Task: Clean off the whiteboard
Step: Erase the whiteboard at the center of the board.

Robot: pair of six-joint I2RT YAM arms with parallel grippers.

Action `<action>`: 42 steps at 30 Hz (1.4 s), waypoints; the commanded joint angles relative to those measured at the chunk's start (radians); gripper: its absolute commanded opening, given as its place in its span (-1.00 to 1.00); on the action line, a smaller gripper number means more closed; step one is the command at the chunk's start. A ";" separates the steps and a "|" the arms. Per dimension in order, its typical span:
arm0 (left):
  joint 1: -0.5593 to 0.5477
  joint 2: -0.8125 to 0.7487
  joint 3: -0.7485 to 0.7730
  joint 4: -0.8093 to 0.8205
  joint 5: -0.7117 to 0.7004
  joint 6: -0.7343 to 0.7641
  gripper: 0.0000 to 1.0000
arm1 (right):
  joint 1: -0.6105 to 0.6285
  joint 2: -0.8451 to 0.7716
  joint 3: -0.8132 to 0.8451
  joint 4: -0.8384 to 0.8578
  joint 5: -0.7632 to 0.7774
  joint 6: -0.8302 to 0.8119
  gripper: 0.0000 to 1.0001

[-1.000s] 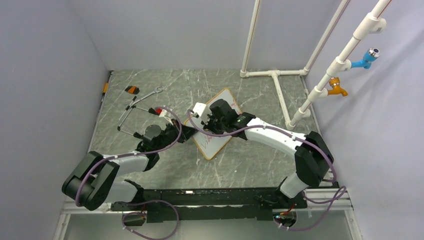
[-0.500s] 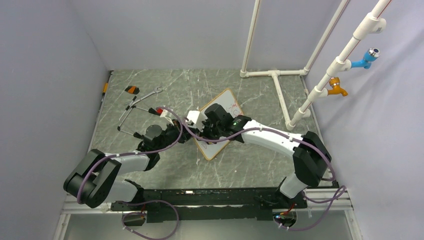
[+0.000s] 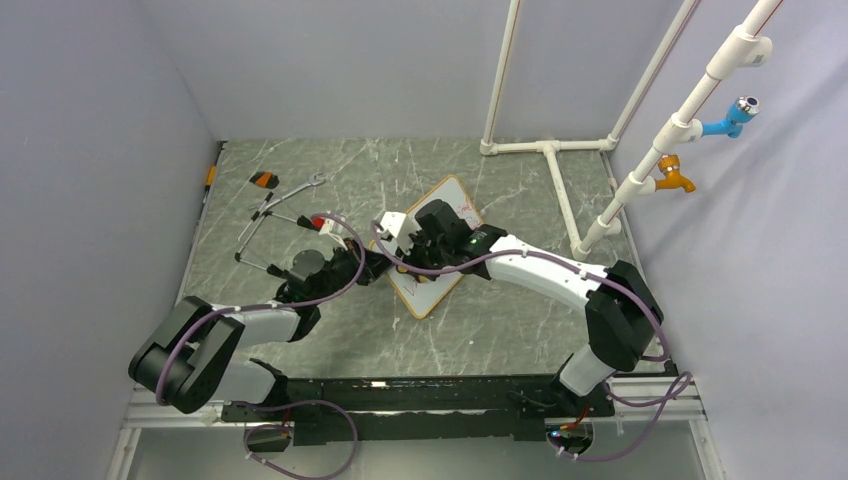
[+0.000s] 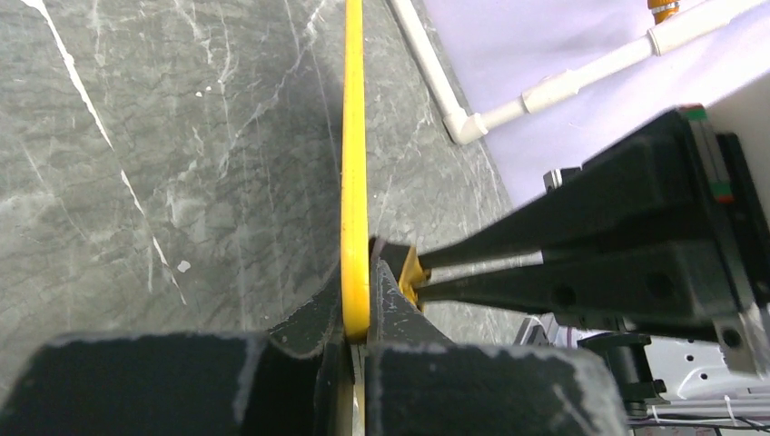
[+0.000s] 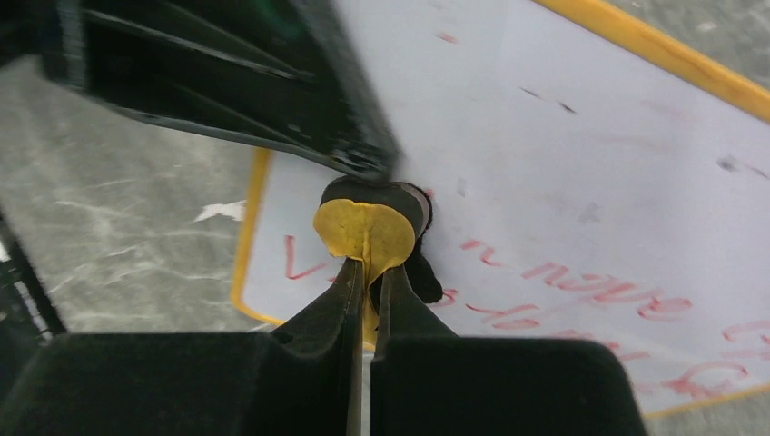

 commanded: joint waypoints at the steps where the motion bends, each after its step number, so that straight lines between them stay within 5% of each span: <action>1: -0.034 -0.020 0.016 0.182 0.095 -0.052 -1.00 | 0.037 0.008 0.042 0.011 -0.111 -0.008 -1.00; 10: -0.044 0.001 0.031 0.196 0.123 -0.053 -1.00 | -0.052 0.019 0.015 0.142 0.269 0.133 -1.00; 13: -0.048 0.009 0.034 0.205 0.133 -0.055 -1.00 | -0.052 0.018 0.015 0.141 0.245 0.125 -1.00; 21: -0.048 0.007 0.034 0.206 0.138 -0.055 -1.00 | 0.002 0.025 0.045 -0.036 -0.157 -0.093 -1.00; 29: -0.047 -0.042 0.018 0.151 0.103 -0.031 -1.00 | -0.017 0.027 0.024 -0.041 -0.027 -0.132 -1.00; 42: -0.038 -0.117 0.022 0.034 0.077 0.028 -1.00 | 0.045 0.053 0.012 -0.156 -0.020 -0.283 -1.00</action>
